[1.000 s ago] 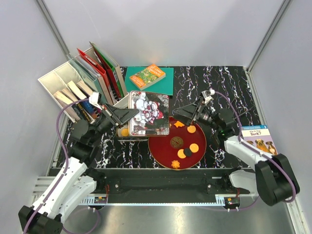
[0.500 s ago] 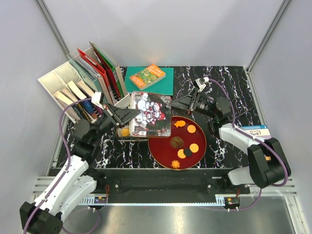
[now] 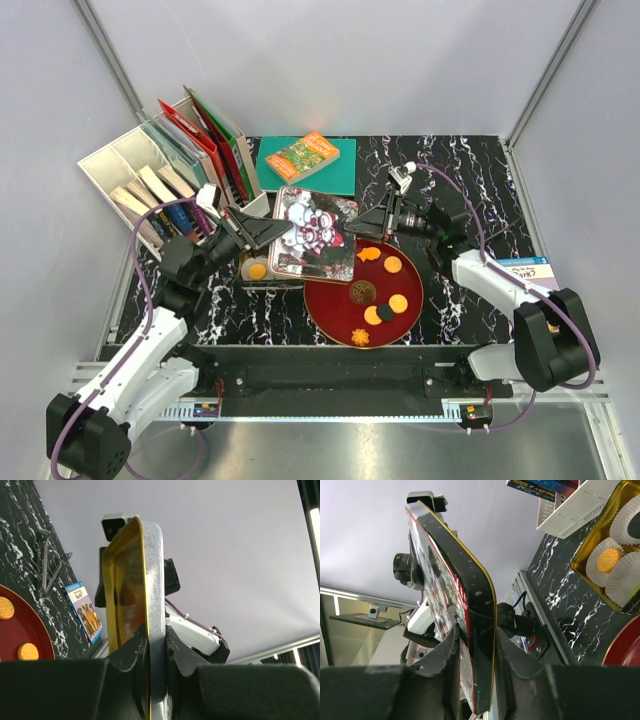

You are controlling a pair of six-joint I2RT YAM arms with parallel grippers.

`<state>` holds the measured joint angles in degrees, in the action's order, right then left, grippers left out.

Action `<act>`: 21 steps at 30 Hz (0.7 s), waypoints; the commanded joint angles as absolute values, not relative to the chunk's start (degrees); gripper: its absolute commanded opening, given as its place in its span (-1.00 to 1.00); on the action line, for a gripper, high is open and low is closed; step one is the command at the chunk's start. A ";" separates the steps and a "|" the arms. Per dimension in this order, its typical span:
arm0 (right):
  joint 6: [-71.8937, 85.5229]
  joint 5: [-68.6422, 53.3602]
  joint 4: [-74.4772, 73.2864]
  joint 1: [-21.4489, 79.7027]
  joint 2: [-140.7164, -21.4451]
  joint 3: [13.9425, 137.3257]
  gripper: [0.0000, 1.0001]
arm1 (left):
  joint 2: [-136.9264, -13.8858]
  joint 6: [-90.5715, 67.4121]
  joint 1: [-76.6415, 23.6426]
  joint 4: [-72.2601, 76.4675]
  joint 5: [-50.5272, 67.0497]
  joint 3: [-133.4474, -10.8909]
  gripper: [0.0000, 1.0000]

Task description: Pack the cookies

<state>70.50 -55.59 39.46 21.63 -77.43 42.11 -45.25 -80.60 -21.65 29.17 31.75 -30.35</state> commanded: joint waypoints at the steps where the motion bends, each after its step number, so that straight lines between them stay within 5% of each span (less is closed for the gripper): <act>1: 66.01 -58.45 34.28 22.50 -74.97 44.21 -0.55 | -45.79 -79.46 -21.27 33.67 31.91 -32.08 -0.99; 4: 65.22 -57.57 31.91 22.50 -74.44 44.38 -0.75 | -45.97 -75.60 -21.18 29.11 32.25 -34.71 -0.43; 5: 64.78 -57.22 31.30 22.50 -74.36 44.82 -0.83 | -46.05 -71.15 -21.18 23.00 32.60 -36.11 0.02; 7: 64.86 -56.87 29.89 22.50 -74.00 45.26 -0.89 | -45.97 -64.63 -21.18 12.97 31.47 -42.78 0.26; 9: 64.95 -56.69 28.48 22.50 -74.00 46.40 -0.92 | -46.05 -55.31 -21.09 -2.32 27.26 -49.88 0.97; 16: 64.42 -57.13 24.35 22.50 -76.11 51.23 -0.93 | -44.04 -44.65 -21.09 -25.99 9.44 -57.92 0.98; 21: 64.86 -57.57 22.85 22.50 -81.47 54.58 -0.99 | -37.63 -50.09 -21.09 -44.01 -15.88 -56.95 0.98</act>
